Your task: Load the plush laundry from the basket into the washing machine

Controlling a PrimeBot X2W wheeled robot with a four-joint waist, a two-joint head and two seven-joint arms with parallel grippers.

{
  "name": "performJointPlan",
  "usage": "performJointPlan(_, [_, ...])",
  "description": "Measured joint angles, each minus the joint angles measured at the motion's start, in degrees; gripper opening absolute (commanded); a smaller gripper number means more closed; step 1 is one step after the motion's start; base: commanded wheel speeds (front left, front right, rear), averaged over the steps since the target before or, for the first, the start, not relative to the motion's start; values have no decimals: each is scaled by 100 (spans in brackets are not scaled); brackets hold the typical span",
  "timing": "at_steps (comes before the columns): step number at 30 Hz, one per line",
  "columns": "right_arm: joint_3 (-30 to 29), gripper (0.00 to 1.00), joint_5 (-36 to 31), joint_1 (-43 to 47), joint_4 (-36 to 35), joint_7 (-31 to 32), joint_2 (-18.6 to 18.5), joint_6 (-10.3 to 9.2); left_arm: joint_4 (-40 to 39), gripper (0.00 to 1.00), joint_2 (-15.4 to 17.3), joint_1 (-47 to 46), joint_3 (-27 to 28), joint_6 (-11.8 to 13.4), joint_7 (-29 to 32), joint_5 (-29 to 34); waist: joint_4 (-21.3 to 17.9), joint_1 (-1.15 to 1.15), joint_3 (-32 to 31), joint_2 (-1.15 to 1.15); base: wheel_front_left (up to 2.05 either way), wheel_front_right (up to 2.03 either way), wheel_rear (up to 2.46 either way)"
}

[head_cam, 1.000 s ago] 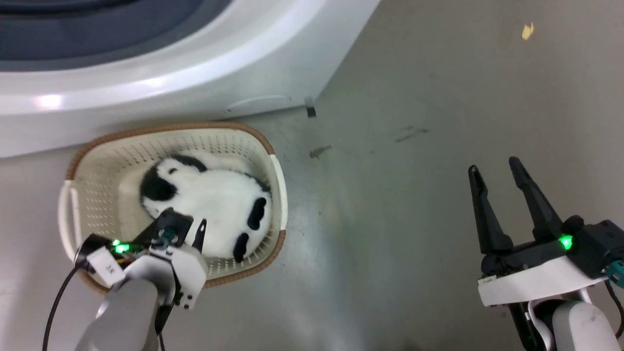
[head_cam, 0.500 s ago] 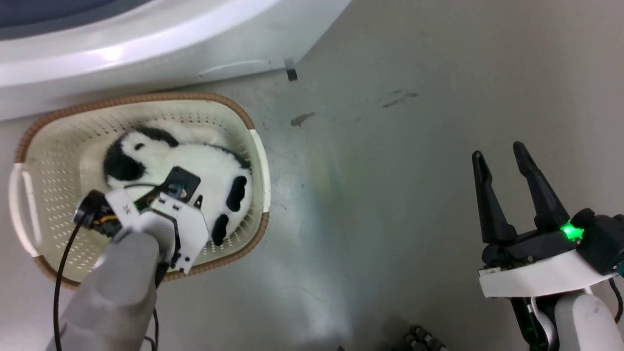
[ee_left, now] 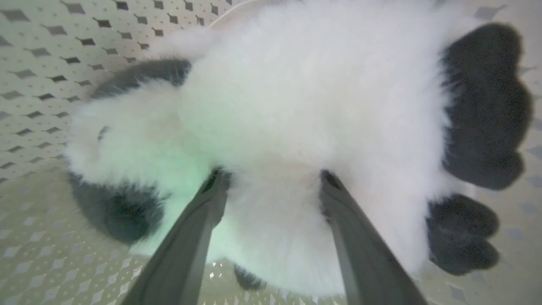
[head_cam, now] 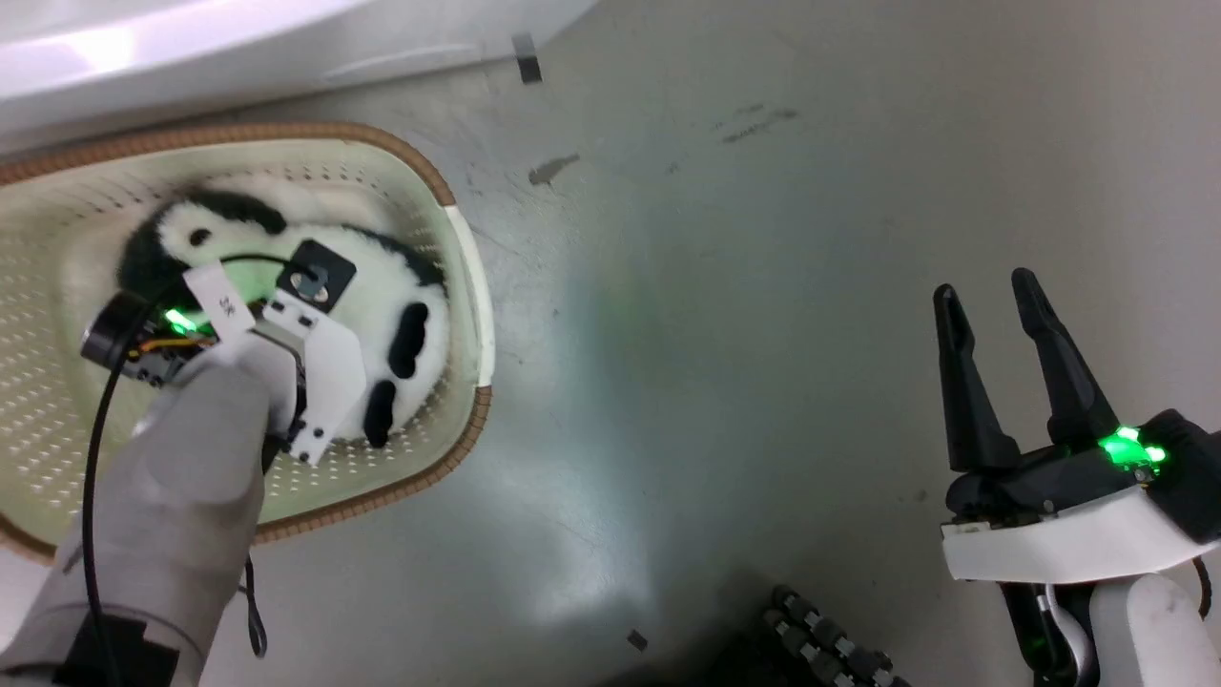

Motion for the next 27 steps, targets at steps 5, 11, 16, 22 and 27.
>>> performJointPlan(5, [-12,100,97,2,11,-70,0,0,303,100,7,-354,-153,23,88,-2,-80,0,271,0,0,0,0])
performJointPlan(11, [12,100,133,-38,36,-119,0,0,592,0,21,-642,-190,9,177,-256,-177,0,516,0,0,0,0])
performJointPlan(16, [55,100,132,-140,87,-144,0,0,668,0,81,-590,-202,-7,-3,-310,-218,0,402,0,0,0,0])
performJointPlan(22, [43,100,5,-240,214,-144,0,0,728,0,51,-264,-177,172,-527,-455,-230,0,10,0,0,0,0])
performJointPlan(27, [-104,100,-241,-214,280,-144,0,0,760,0,-133,54,-124,258,-949,-624,-97,0,-503,0,0,0,0])
